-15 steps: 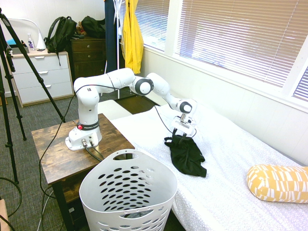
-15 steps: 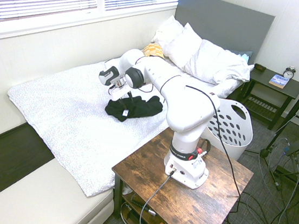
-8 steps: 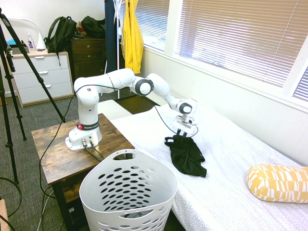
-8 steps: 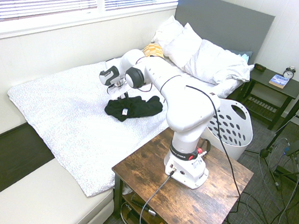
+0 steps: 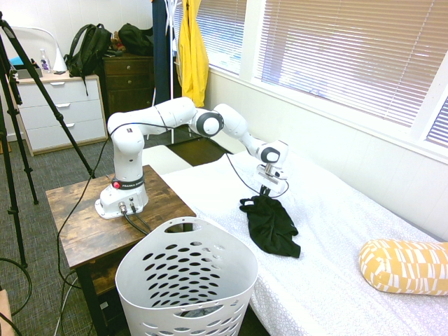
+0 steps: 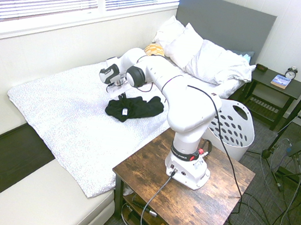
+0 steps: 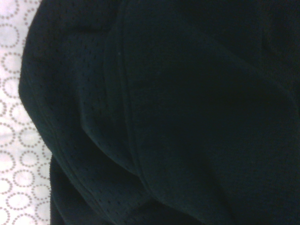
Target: Put my clothes in the laundry bag
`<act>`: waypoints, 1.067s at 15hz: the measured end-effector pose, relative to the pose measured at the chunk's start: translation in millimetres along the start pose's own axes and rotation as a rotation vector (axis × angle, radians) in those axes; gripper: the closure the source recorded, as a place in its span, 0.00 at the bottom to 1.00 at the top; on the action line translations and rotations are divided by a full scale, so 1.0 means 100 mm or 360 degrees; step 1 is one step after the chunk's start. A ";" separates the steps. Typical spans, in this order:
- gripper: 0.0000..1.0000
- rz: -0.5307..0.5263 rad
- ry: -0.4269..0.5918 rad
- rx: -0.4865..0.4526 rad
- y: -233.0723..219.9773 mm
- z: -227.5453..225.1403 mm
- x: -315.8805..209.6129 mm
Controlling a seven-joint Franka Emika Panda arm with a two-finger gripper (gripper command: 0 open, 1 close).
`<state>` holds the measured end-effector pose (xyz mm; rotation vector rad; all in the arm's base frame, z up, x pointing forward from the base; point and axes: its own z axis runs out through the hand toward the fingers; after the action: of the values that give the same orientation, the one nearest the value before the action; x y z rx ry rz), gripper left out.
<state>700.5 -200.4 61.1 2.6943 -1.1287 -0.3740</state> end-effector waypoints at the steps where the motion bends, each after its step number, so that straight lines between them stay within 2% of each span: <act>1: 1.00 0.0005 -0.0006 0.0010 0.03 -0.07 -0.04; 5: 1.00 0.0013 -0.0020 0.0031 0.19 -0.64 -0.26; 9: 1.00 0.0041 -0.0070 0.0018 0.56 -1.56 -0.61; 12: 1.00 0.0075 -0.0070 0.0059 0.95 -2.32 -0.89; 16: 1.00 0.0129 0.0023 0.0071 1.65 -3.22 -1.18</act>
<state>608.2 -202.5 430.3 2.6746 -1.2518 -0.3197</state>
